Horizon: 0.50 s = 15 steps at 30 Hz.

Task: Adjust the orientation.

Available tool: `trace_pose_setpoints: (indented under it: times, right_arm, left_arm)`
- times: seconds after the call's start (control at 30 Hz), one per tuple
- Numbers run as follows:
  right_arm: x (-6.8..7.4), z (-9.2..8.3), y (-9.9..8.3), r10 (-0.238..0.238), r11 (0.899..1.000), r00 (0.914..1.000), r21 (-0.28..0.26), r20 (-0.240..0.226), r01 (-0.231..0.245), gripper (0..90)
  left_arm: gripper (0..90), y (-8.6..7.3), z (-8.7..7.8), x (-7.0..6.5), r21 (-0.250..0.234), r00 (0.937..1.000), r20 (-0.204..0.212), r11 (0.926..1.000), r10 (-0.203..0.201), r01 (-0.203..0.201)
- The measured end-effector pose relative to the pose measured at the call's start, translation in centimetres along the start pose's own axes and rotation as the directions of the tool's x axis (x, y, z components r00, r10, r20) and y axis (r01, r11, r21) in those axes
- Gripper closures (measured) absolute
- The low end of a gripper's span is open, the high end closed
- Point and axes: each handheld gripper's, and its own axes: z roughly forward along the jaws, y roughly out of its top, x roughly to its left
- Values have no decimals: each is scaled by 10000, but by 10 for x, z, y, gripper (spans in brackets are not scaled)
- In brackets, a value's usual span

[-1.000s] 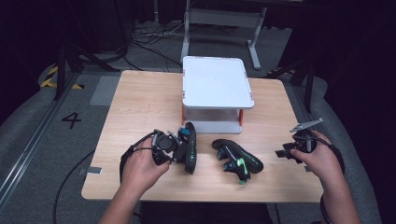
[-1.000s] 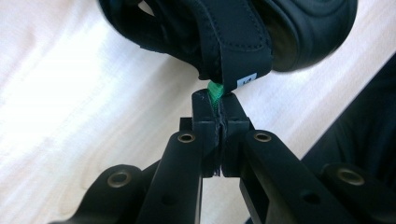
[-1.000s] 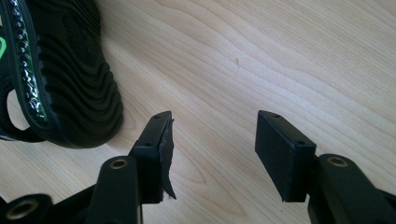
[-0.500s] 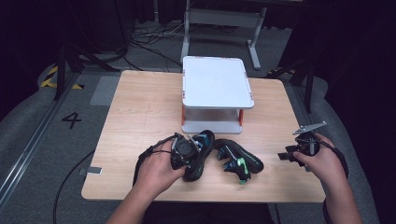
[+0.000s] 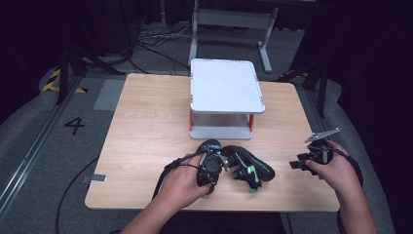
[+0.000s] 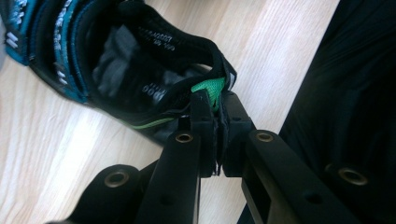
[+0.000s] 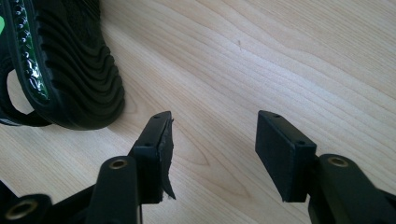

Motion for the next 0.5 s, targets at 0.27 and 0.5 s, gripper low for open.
trace_pose_setpoints:
  times: [0.27, 0.5]
  right_arm:
    - [4, 5, 1, -114, 9998, 9999, 160, -69, 115, 471]
    - [10, 2, 2, -246, 9996, 9997, 106, -63, 247, 470]
  left_arm:
    - [871, 8, 4, 3, 118, 9974, 725, 9999, -31, 22]
    - [803, 1, -4, 11, -671, 9928, 1078, 9959, -532, 607]
